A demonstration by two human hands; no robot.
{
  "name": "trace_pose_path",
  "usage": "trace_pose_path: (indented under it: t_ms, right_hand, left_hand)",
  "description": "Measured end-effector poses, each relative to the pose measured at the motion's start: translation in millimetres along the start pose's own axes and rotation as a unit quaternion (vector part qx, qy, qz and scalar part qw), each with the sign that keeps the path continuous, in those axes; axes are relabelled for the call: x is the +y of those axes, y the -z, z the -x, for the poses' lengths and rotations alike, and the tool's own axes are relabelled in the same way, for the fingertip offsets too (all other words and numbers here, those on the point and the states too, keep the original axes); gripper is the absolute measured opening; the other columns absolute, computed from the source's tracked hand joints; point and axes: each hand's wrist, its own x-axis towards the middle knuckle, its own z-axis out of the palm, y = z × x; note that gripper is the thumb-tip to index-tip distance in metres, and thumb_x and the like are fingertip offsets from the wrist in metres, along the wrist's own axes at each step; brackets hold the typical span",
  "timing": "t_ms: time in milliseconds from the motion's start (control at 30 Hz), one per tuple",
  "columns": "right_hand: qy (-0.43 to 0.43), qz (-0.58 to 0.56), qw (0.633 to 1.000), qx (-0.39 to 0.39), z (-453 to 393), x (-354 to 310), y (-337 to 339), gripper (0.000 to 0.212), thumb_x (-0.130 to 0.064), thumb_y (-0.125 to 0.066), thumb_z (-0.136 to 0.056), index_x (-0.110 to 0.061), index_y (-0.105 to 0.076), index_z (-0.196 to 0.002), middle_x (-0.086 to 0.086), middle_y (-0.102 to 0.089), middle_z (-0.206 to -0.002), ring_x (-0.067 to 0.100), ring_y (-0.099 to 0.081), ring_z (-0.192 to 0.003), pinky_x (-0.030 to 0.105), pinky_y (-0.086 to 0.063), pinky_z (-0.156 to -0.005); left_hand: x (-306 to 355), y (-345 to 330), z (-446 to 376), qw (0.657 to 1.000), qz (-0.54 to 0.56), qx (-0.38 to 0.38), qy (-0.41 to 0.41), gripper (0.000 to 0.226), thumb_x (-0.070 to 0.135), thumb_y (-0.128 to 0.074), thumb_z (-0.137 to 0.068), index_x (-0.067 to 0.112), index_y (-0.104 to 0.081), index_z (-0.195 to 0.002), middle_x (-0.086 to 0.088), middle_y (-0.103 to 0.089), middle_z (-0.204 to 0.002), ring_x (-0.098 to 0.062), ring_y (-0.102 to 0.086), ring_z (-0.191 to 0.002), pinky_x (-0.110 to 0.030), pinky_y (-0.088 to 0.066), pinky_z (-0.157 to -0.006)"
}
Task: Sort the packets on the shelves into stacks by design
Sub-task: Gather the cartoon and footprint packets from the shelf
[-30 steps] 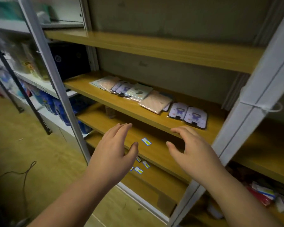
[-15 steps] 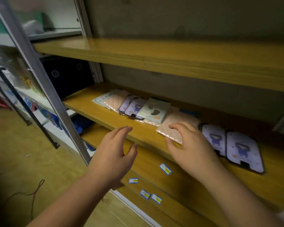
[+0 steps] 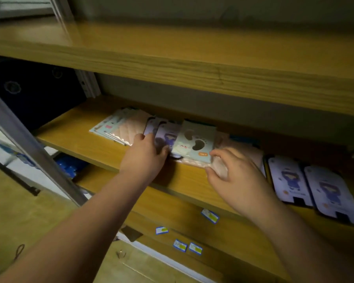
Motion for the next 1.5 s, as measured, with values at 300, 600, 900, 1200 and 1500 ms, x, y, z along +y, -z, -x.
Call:
trace_pose_path:
  t_ms: [300, 600, 900, 1200, 1500]
  right_hand:
    - [-0.079, 0.069, 0.993, 0.045, -18, -26, -23, 0.038, -0.038, -0.060, -0.092, -0.026, -0.058, -0.129, -0.006, -0.059, -0.126, 0.012, -0.052, -0.114, 0.029, -0.040, -0.086]
    - [-0.212, 0.241, 0.947, 0.034, -45, -25, -42, 0.057, -0.070, -0.043, -0.086, -0.020, -0.063, -0.103, 0.003, -0.065, -0.095, 0.023, -0.059, -0.089, 0.035, -0.047, -0.078]
    - [-0.331, 0.162, 0.929, -0.023, -80, -41, -75, 0.129, -0.096, -0.044, -0.053, -0.015, -0.026, -0.153, 0.013, -0.030, -0.156, 0.031, -0.034, -0.140, 0.047, -0.035, -0.110]
    - [-0.367, -0.004, 0.930, 0.029, -88, -47, -57, 0.053, -0.046, -0.078, -0.077, -0.018, -0.059, -0.117, 0.001, -0.065, -0.108, 0.013, -0.063, -0.092, 0.016, -0.050, -0.070]
    - [-0.430, -0.552, 0.701, 0.135, -23, -49, -22, 0.020, -0.016, -0.069, -0.090, -0.005, -0.064, -0.106, 0.017, -0.077, -0.100, 0.029, -0.076, -0.086, 0.037, -0.061, -0.063]
  left_hand:
    - [-35, 33, -45, 0.979, 0.185, -0.084, -0.034, 0.018, 0.032, -0.074, -0.088, 0.021, -0.060, -0.091, 0.000, -0.069, -0.086, -0.017, -0.065, -0.061, -0.023, -0.045, -0.048]
    - [-87, 58, -56, 0.881, 0.447, -0.156, 0.022, 0.014, 0.015, -0.060, -0.099, 0.028, -0.062, -0.098, 0.000, -0.074, -0.092, -0.014, -0.075, -0.071, -0.030, -0.061, -0.054]
    - [-84, 39, -47, 0.797, 0.571, -0.192, 0.047, 0.014, 0.013, -0.058, -0.099, 0.018, -0.064, -0.111, -0.005, -0.078, -0.103, -0.021, -0.076, -0.087, -0.029, -0.060, -0.060]
    - [-81, 30, -53, 0.733, 0.639, -0.216, 0.092, 0.017, 0.014, -0.061, -0.097, 0.016, -0.065, -0.113, -0.006, -0.078, -0.108, -0.019, -0.076, -0.094, -0.027, -0.059, -0.061]
    - [-61, 39, -39, 0.687, 0.675, -0.246, 0.109, 0.028, -0.004, -0.060, -0.093, 0.014, -0.059, -0.114, -0.015, -0.074, -0.112, -0.026, -0.077, -0.089, -0.032, -0.062, -0.063]
